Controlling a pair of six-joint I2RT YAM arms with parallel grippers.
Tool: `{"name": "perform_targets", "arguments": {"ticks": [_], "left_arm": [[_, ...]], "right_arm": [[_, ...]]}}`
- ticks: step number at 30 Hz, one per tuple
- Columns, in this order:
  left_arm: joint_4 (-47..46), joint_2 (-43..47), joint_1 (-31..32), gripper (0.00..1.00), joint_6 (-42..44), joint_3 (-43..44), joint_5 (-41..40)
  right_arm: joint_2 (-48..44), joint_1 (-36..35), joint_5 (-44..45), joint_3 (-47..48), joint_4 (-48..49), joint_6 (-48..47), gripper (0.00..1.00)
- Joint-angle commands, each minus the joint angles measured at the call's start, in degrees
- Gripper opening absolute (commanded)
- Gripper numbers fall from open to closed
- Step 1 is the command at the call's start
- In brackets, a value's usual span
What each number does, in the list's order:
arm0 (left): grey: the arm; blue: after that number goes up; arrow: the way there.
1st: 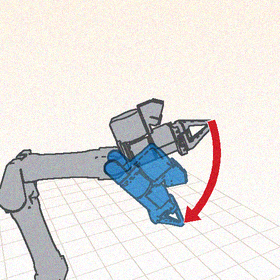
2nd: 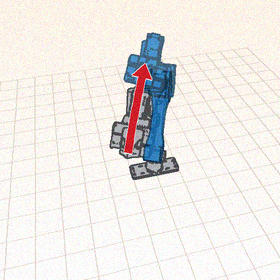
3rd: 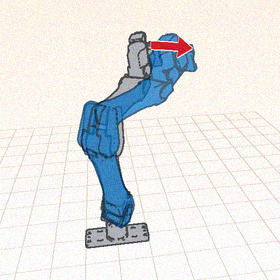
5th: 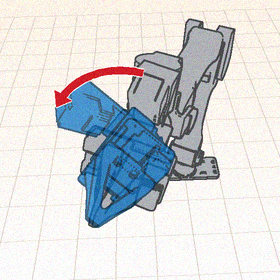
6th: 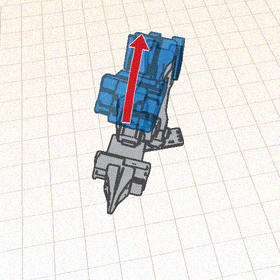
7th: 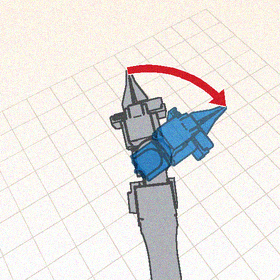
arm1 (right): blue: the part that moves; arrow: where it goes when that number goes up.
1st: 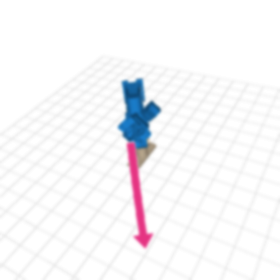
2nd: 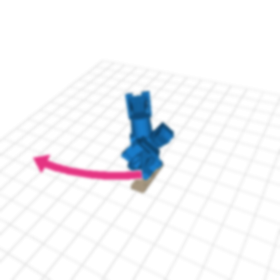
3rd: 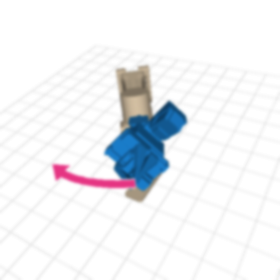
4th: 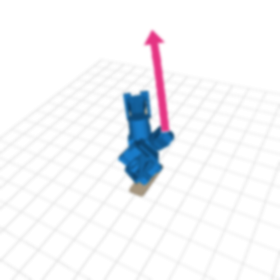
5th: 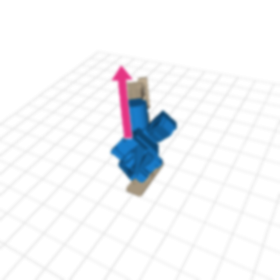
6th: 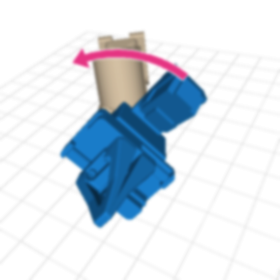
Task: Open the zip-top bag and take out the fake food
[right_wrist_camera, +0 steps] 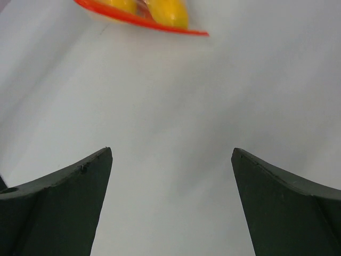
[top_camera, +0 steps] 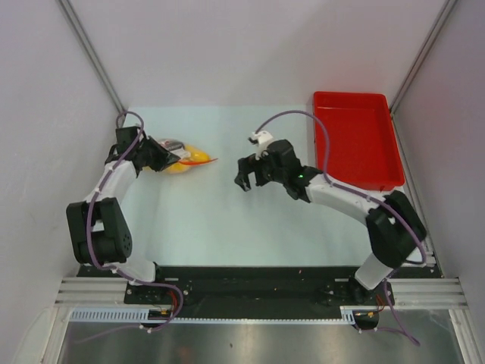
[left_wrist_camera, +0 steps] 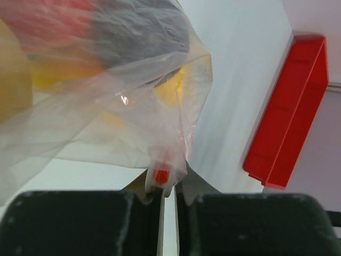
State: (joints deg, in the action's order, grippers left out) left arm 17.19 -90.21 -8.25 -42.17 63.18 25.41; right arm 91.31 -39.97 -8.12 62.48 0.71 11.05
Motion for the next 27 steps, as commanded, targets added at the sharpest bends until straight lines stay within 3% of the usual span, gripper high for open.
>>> {"name": "perform_targets", "arguments": {"ticks": [1, 7, 13, 18, 19, 20, 23, 24, 27], "left_arm": [[6.1, 5.92, 1.48, 0.09, -2.21, -1.73, -1.85], [6.1, 12.07, 5.52, 0.16, -6.6, -7.1, -2.3], [8.03, 14.62, 7.02, 0.17, -8.19, -5.88, -2.12], [11.11, 14.63, 7.63, 0.18, -8.01, -2.98, -1.5], [11.63, 14.63, 7.72, 0.18, -7.93, -2.71, -1.5], [12.51, 15.24, 7.72, 0.2, -7.58, -2.62, -1.68], [14.7, 18.21, 7.72, 0.48, -5.21, -2.01, -4.38], [15.15, 19.02, 7.72, 0.61, -4.16, -1.14, -5.27], [19.54, 20.69, 7.72, 0.76, 1.99, 2.72, -9.66]], "right_arm": [[10.89, -3.27, 1.35, 13.5, 10.72, -11.3, 1.0], [22.5, -8.8, 1.27, 24.78, 10.62, -12.36, 1.0], [26.11, -13.47, 2.5, 24.01, 14.75, -17.9, 1.0], [28.65, -13.82, 2.75, 23.65, 18.62, -17.11, 0.91], [29.19, -13.74, 3.54, 24.44, 18.36, -17.03, 0.85], [29.89, -13.21, 3.72, 25.58, 17.49, -16.68, 0.64], [31.83, -12.07, 3.11, 30.33, 12.13, -13.78, 0.34], [31.74, -11.63, 2.94, 30.07, 11.6, -14.03, 0.3], [29.99, -11.01, 0.57, 29.28, 9.67, -15.96, 0.22]]}}
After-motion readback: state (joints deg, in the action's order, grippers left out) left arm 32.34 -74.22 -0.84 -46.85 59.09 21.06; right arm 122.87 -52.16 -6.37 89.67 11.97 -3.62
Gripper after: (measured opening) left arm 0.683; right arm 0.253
